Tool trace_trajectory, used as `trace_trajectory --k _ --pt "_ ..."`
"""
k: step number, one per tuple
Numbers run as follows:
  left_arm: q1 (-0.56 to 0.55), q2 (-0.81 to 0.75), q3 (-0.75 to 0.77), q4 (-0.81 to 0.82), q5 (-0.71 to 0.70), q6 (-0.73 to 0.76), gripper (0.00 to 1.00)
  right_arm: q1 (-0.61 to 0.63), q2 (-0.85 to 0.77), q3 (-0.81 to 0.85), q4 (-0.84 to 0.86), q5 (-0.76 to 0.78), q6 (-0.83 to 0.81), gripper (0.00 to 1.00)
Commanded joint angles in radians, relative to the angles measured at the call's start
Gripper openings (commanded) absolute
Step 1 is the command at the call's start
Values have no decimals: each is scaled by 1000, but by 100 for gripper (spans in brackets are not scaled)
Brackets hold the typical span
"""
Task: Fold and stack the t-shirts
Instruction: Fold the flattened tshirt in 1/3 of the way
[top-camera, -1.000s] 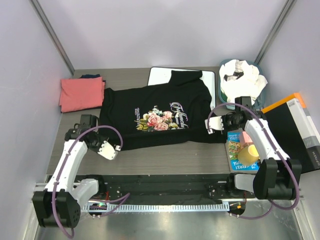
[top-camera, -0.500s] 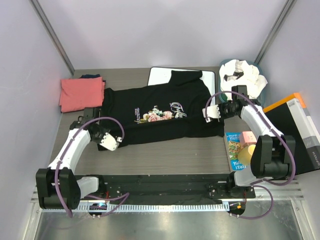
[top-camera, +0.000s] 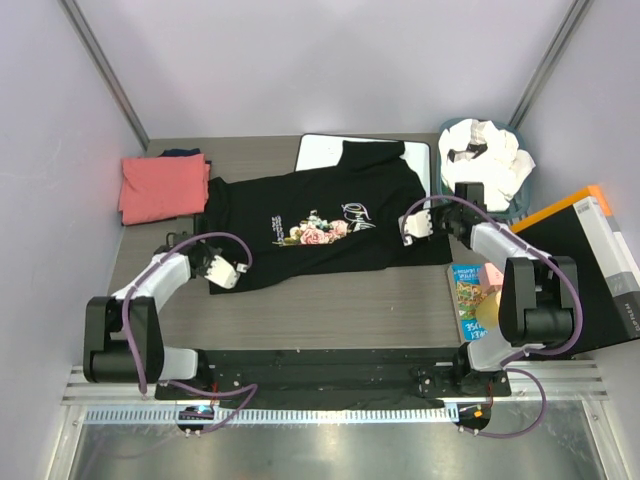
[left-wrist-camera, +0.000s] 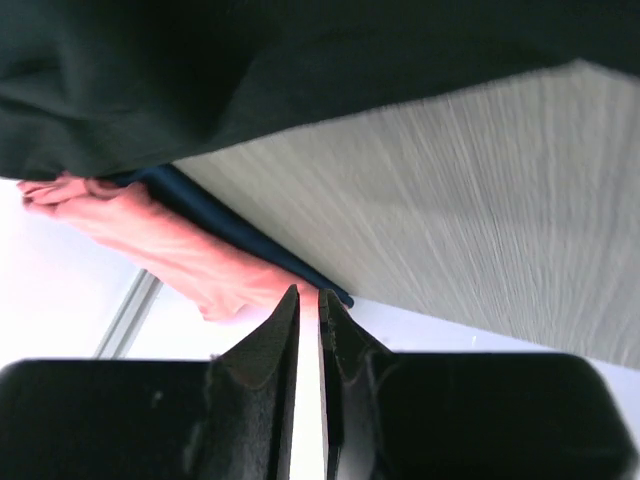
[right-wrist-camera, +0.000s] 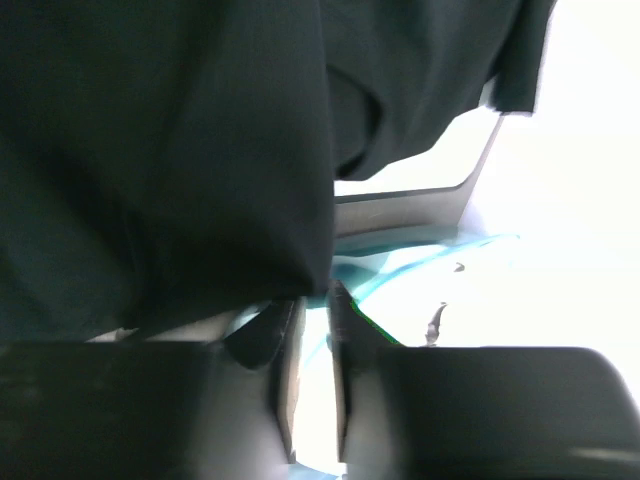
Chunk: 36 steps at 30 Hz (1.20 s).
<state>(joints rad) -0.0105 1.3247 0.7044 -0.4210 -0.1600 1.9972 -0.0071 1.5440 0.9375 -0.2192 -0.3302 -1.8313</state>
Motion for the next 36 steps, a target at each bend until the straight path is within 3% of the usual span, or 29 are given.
trace_trajectory --k 1,2,3,7,11,14,15,17,18,24,36 --pt "7 51 -36 292 -87 127 13 7 -36 -98 370 54 101 28" --pt "6 51 -31 303 -95 117 13 7 -39 -91 360 63 143 41" --pt "7 48 -29 303 -95 115 14 7 -39 -88 360 78 165 68" --pt "7 16 -25 303 -44 126 14 47 -42 -69 353 137 240 75" --pt "6 -1 7 327 17 121 15 53 -47 -13 337 204 381 76" --pt "6 8 79 332 56 31 9 53 -53 81 129 208 426 71" --pt "7 11 107 264 104 -44 7 53 -51 110 3 200 455 70" --pt "7 27 228 109 157 -93 7 53 -45 170 -89 157 483 67" --pt "6 33 265 -30 247 -133 7 55 -44 179 -145 145 489 67" --pt "7 122 412 -333 442 -181 9 78 -42 184 -221 114 510 63" --pt "4 341 549 -484 559 -135 9 99 19 234 -246 140 560 62"
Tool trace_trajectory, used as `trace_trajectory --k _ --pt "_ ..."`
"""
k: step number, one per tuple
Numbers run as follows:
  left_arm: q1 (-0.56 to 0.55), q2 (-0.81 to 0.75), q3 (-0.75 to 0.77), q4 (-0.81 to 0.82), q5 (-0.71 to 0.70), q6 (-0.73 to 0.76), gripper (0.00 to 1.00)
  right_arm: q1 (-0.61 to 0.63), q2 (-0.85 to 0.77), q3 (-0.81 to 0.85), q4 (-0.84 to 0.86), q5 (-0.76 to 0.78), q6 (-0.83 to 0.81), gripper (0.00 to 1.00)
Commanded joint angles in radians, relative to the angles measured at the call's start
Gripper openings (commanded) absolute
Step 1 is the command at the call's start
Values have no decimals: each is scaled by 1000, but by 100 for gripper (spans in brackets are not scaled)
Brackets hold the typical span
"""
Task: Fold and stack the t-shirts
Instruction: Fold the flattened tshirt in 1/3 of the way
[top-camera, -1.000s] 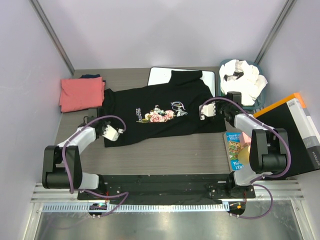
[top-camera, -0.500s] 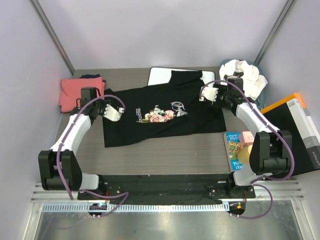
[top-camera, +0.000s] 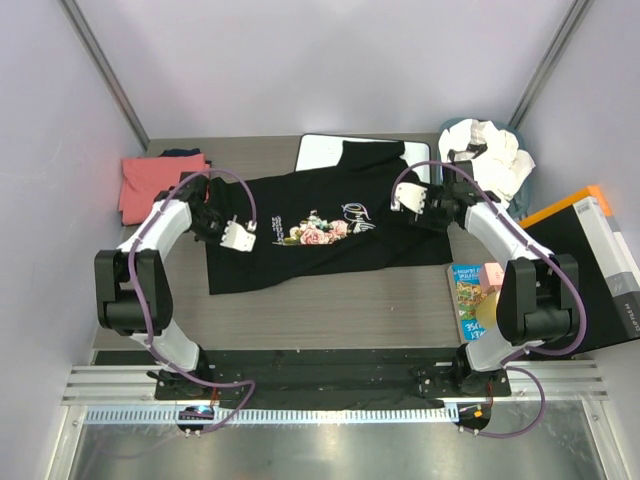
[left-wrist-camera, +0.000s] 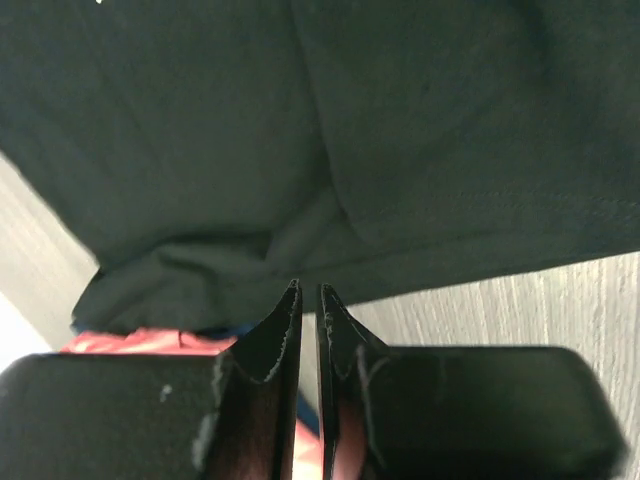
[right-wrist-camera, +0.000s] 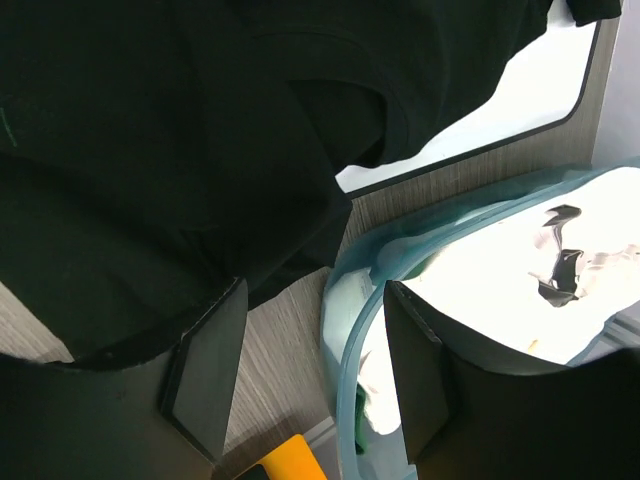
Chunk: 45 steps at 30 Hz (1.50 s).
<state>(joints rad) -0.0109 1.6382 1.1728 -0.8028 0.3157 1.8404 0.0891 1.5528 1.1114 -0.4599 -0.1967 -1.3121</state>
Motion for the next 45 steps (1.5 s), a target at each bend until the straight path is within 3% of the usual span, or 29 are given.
trace_trajectory --k 1,9,31,45 --pt "5 49 108 -122 95 26 9 3 13 62 -6 9 37 61" --pt "-14 161 208 -285 143 16 8 1 9 57 -5 20 37 57" --pt "-26 264 182 -199 6 -20 10 6 24 82 -5 45 56 57" --pt "-29 238 225 -222 -20 -50 24 6 61 122 -3 51 59 57"
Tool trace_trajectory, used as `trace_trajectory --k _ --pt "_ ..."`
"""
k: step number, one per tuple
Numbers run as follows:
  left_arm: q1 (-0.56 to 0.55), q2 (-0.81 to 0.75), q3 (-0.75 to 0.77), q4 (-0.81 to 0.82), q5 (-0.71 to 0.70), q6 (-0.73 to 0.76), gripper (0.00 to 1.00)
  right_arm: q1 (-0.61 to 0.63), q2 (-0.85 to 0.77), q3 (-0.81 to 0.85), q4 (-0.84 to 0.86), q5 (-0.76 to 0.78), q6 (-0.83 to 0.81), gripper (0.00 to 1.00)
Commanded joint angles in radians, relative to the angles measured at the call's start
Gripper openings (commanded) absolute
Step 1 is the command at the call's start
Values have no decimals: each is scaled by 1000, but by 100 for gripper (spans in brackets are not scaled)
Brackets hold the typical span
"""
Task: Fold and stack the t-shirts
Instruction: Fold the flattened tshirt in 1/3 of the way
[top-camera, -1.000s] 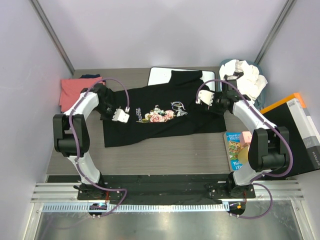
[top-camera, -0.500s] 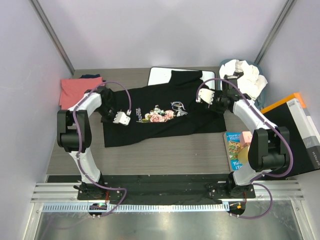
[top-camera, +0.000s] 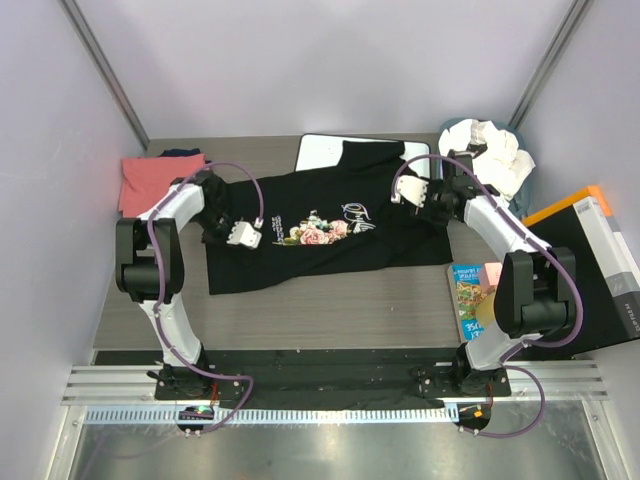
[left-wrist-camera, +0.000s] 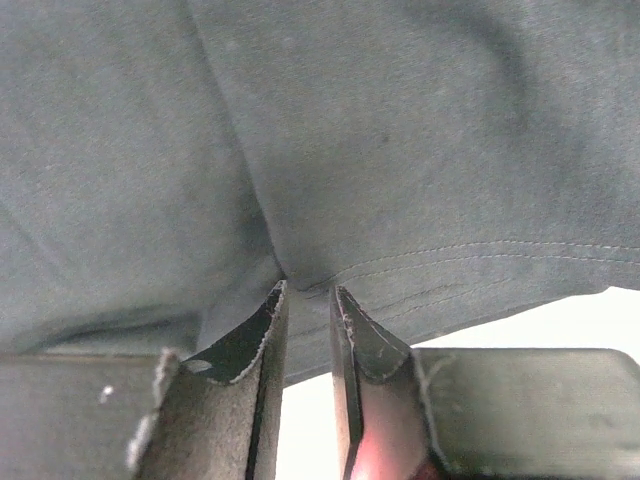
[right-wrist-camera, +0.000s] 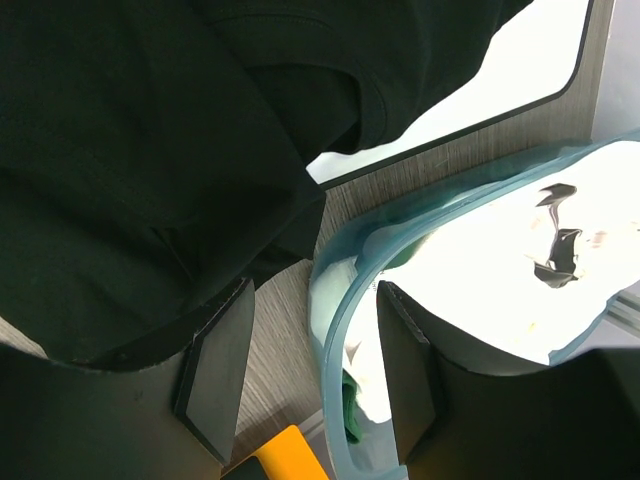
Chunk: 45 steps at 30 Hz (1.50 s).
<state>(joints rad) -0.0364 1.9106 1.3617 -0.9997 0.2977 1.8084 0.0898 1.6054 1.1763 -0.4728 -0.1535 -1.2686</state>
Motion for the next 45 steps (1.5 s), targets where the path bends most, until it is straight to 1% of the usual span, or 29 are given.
trace_trajectory --k 1,14,23,24,26,27,35,41,45 --pt "-3 -38 36 -27 -6 -20 25 7 10 59 10 8 17 57" --pt "-13 28 47 -8 -35 -52 27 7 42 89 8 3 15 57" --pt "-43 102 115 -63 -51 -81 25 8 41 91 11 5 18 57" --pt "-48 108 122 -71 -52 -83 25 7 39 91 10 3 18 57" --pt "-53 119 138 -83 -57 -95 13 8 41 91 10 3 18 57" --pt "-57 122 151 -94 -61 -98 0 8 41 91 11 5 18 56" --pt "-62 134 229 -229 -120 -121 0 7 45 91 20 12 11 56" --pt "-82 93 309 -376 -190 -104 0 7 56 94 31 19 2 56" --pt "-100 73 333 -438 -241 -96 0 5 73 100 39 25 8 58"
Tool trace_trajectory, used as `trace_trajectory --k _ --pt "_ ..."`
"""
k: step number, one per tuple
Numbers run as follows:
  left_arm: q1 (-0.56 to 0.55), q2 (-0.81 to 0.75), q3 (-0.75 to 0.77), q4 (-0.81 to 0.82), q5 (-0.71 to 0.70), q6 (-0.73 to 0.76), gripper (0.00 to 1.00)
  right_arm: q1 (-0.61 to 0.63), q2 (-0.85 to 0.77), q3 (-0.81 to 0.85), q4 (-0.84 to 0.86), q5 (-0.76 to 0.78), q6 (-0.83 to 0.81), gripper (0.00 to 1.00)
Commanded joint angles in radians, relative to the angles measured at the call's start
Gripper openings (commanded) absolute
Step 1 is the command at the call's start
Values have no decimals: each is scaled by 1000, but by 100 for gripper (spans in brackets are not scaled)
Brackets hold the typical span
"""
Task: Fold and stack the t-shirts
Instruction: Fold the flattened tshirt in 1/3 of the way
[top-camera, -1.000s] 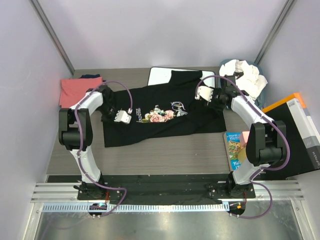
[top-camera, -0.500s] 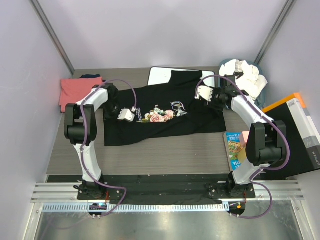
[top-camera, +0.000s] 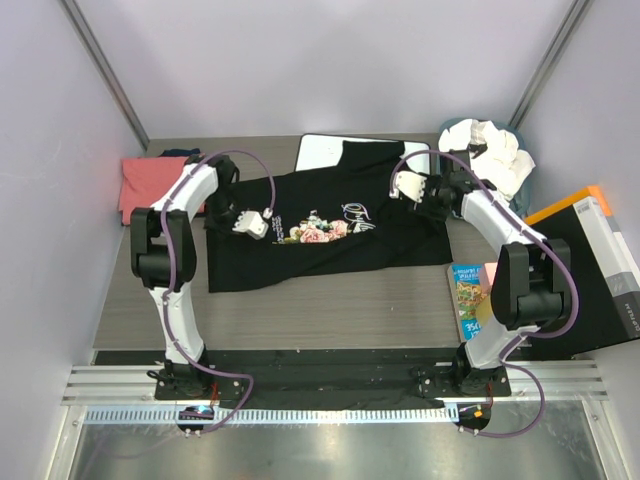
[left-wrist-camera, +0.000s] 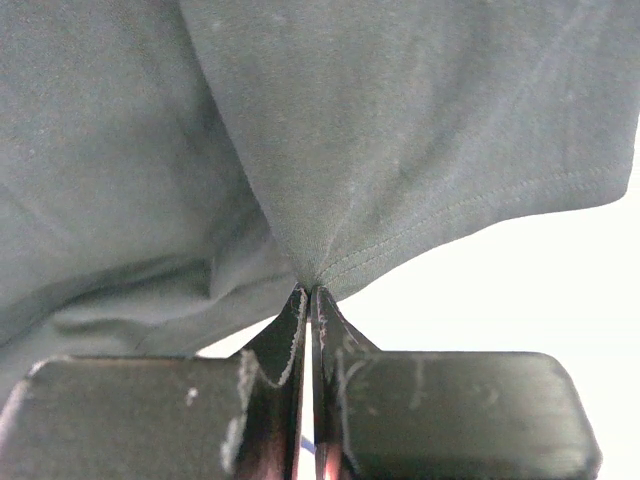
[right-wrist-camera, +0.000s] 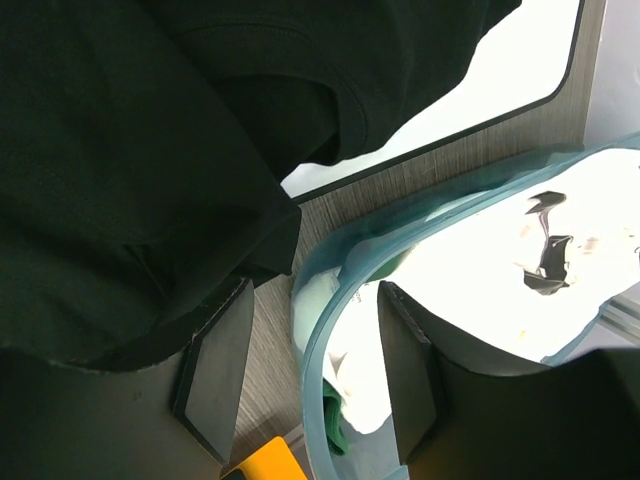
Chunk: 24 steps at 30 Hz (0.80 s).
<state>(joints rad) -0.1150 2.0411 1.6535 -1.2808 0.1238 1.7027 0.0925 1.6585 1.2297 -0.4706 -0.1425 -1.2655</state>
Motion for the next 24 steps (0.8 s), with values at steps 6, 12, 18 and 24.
trace_trajectory --k 6,12,18,24 --pt "-43 -55 48 -222 -143 -5 0 -14 76 92 53 -5 58 70" --pt "-52 -41 72 -247 -191 -20 0 -17 159 181 52 -14 129 72" --pt "-54 -15 146 -310 -223 -41 0 -19 162 205 -26 -58 95 72" --pt "-61 -7 166 -322 -246 -49 0 -19 155 263 -222 -132 0 73"
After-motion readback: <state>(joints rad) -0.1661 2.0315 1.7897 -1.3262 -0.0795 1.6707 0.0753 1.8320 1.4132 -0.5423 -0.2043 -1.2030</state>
